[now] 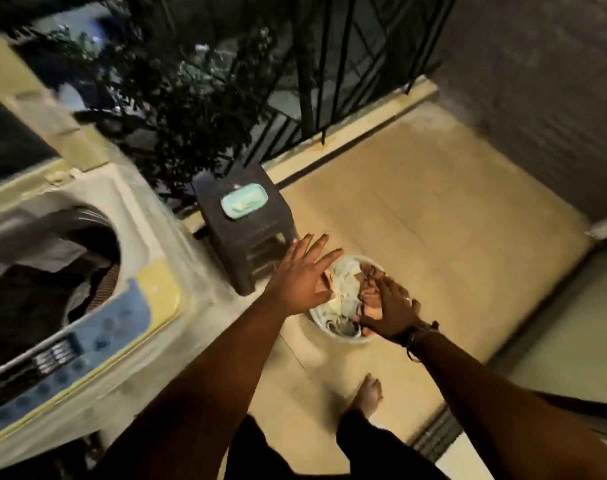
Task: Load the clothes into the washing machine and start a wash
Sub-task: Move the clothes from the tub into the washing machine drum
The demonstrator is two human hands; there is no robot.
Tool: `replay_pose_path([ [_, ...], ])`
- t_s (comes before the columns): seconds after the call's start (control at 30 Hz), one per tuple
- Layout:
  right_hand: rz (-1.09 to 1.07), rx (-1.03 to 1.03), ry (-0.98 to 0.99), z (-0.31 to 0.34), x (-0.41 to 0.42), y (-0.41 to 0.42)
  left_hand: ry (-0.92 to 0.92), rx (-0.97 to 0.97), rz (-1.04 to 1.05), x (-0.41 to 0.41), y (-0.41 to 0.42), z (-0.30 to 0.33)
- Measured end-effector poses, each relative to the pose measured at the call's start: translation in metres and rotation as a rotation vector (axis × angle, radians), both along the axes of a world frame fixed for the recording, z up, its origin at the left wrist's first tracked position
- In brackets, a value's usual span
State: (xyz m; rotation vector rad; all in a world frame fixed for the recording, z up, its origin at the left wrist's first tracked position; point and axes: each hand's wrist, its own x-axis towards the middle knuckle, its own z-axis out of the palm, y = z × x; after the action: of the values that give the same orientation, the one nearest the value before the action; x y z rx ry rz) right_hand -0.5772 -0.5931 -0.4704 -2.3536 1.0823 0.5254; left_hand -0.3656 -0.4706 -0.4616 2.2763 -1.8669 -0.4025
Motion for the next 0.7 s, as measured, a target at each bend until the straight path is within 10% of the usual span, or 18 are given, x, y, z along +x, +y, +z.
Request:
replay_pose_path([
  [0.7, 0.286, -0.029, 0.19, -0.441, -0.04, -0.131, 0.051, 0.375, 0.005, -0.093, -0.103, -0.439],
])
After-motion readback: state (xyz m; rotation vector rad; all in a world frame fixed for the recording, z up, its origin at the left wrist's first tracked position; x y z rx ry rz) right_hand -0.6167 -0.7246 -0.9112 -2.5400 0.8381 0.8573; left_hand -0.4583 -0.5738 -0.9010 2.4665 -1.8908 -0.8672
